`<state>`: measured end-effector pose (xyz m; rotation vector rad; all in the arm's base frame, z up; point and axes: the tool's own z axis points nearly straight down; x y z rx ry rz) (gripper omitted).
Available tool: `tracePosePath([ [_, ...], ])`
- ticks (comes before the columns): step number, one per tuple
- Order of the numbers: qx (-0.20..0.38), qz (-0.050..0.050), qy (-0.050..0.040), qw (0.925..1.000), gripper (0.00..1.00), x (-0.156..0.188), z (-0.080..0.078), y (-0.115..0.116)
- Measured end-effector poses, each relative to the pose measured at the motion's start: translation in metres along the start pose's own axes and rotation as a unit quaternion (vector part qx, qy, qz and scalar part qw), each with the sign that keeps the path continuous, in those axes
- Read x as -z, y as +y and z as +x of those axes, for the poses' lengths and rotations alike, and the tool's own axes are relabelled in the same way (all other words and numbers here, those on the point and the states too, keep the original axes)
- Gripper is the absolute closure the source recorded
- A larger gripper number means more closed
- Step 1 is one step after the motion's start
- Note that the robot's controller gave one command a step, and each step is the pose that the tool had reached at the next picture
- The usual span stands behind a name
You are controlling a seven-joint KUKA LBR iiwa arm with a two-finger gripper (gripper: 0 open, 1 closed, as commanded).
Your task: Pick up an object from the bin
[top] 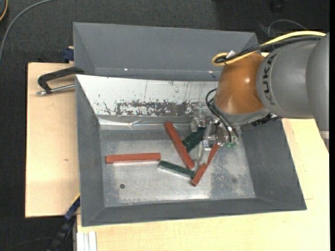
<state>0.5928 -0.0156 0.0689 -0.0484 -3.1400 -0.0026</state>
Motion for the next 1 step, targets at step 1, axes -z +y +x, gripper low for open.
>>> tracePosePath([
  [1, -0.087, 0.001, -0.0018, 0.9962, 0.0, 0.0029, 0.0099, -0.0557],
])
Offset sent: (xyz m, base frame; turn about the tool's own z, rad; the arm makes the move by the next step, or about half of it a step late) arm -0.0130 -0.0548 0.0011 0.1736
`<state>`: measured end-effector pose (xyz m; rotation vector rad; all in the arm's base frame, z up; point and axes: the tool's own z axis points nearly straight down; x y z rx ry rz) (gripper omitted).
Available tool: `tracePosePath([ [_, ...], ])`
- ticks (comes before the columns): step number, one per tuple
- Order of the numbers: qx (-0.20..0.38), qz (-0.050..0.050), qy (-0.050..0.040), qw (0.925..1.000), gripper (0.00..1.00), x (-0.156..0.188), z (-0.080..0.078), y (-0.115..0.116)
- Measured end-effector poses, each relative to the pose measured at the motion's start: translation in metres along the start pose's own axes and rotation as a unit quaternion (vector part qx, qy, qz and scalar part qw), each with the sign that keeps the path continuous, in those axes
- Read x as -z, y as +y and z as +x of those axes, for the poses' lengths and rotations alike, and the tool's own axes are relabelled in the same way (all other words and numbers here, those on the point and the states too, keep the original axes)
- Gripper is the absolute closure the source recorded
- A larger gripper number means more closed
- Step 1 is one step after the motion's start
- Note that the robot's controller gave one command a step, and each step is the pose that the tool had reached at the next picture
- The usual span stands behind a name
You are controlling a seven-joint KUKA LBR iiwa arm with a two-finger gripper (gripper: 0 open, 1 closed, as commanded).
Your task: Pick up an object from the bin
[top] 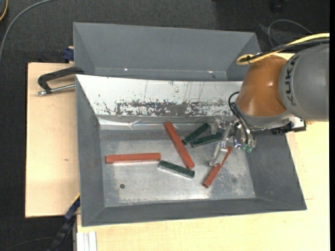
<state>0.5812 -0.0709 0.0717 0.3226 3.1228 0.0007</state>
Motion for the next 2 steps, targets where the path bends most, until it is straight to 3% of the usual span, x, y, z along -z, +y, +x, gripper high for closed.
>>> tracePosePath([
  [1, -0.004, -0.001, -0.0023, 1.0, 0.0, -0.0001, -0.0024, 0.0283],
  [2, -0.005, 0.0, -0.0059, 1.0, 1.0, 0.003, -0.0049, 0.0263],
])
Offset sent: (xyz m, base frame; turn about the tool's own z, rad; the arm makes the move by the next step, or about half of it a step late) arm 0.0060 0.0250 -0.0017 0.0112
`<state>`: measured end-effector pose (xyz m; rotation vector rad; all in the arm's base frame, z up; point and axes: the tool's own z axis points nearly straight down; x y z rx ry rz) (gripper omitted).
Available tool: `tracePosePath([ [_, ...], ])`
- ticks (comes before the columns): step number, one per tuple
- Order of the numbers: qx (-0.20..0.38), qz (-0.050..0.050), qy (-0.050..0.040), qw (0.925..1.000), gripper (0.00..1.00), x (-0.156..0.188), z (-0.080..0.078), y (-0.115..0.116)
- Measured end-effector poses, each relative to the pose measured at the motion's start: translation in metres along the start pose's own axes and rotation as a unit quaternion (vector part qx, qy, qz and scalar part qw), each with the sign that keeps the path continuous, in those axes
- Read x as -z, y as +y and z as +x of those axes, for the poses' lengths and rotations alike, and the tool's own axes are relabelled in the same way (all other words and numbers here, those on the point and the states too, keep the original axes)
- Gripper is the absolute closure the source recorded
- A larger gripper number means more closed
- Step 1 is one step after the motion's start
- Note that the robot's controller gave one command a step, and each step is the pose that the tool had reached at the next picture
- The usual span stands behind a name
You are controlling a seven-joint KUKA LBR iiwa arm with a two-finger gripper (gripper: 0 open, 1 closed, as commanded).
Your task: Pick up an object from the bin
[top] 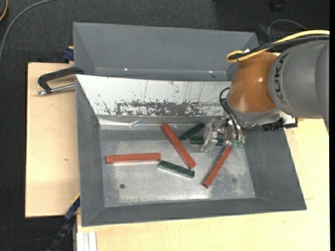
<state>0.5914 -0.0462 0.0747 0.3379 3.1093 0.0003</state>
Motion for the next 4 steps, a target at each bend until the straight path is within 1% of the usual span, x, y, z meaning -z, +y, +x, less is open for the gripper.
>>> tracePosePath([
  [1, 0.0, 0.0, 0.0059, 1.0, 0.0, -0.004, 0.004, 0.0],
  [2, 0.052, 0.001, 0.007, 0.9986, 0.0, -0.004, 0.005, 0.021],
  [3, 0.052, 0.0, 0.0056, 0.9986, 1.0, -0.004, 0.004, 0.022],
  [4, 0.049, -0.001, -0.0005, 0.9988, 1.0, 0.159, 0.001, 0.032],
])
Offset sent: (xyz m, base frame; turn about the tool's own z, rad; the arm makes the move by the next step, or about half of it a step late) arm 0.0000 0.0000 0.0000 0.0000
